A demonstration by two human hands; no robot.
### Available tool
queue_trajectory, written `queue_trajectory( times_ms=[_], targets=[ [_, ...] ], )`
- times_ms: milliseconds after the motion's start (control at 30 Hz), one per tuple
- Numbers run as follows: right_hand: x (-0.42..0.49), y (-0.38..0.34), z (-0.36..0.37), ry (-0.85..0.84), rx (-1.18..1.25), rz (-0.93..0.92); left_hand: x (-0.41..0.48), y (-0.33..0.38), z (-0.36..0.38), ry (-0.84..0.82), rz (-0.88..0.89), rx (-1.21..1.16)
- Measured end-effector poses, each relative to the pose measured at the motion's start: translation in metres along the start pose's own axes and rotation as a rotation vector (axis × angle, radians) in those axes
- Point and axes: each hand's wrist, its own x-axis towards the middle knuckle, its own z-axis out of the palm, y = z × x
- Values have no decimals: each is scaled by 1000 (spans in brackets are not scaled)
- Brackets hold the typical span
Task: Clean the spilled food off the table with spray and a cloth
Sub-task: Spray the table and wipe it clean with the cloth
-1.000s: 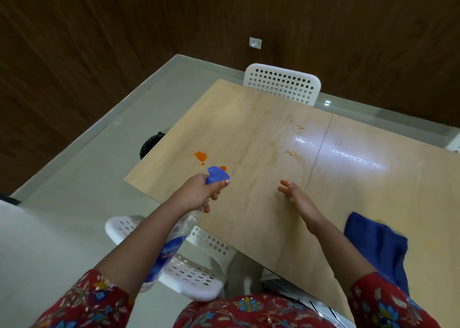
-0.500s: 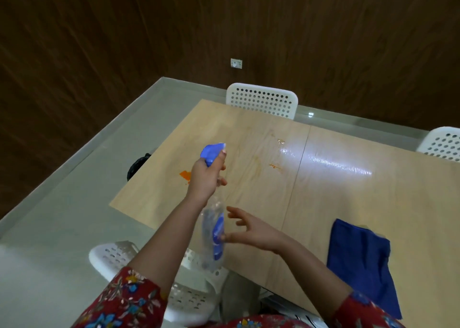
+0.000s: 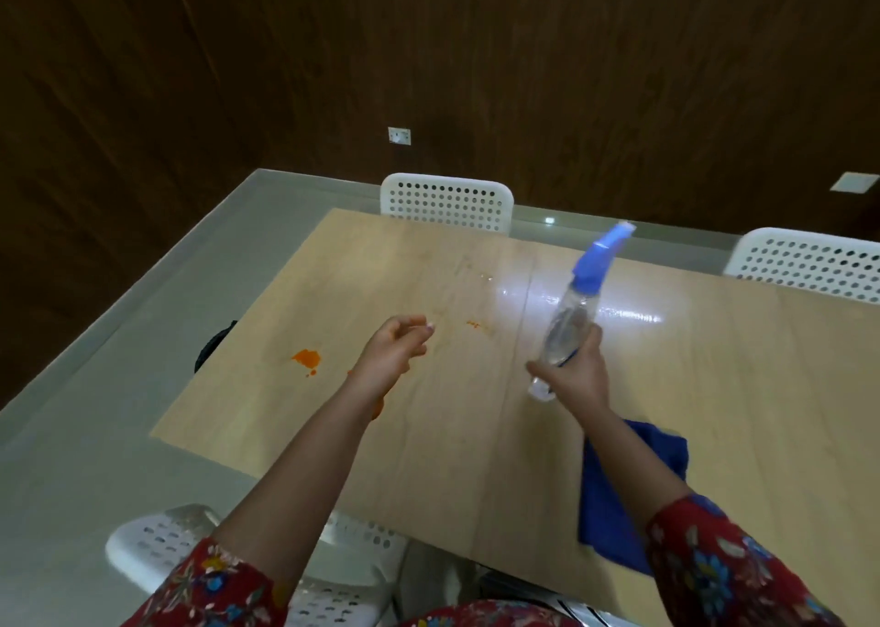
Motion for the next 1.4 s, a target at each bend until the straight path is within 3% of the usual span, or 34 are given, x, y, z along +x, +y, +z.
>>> queue_trajectory(
  times_ms=[200,333,500,567,633,700,767,1033,1133,1267,1400],
  targets=[
    [49,35,-56,376,129,148,11,-29,22,-113,-123,80],
    [60,59,-69,428,158,183,13,-34,34,-171,-129,122],
    [59,79,-73,368,264,214,18,-38,47,-230,-143,182],
    [39,87,-71,295,78,356,19,-42,50,-250,-153,208],
    [4,98,-65,168,-317,457,19,-48,52,-251,-163,210],
    [-27,110,-55,48,-695,342,18,-54,54,-251,-191,208],
    [-38,114,-47,-29,-847,175,16,-63,58,-267,-225,227],
    [-17,57,-18,-453,-550,-225,25,-79,67,-221,-227,223],
    [5,24,-5,-383,-302,-262,38,-78,60,-129,-182,197],
    [61,-10,9,-189,70,-104,60,-76,51,42,-60,229],
    [118,17,23,121,-10,36,82,-68,63,157,197,390]
  ],
)
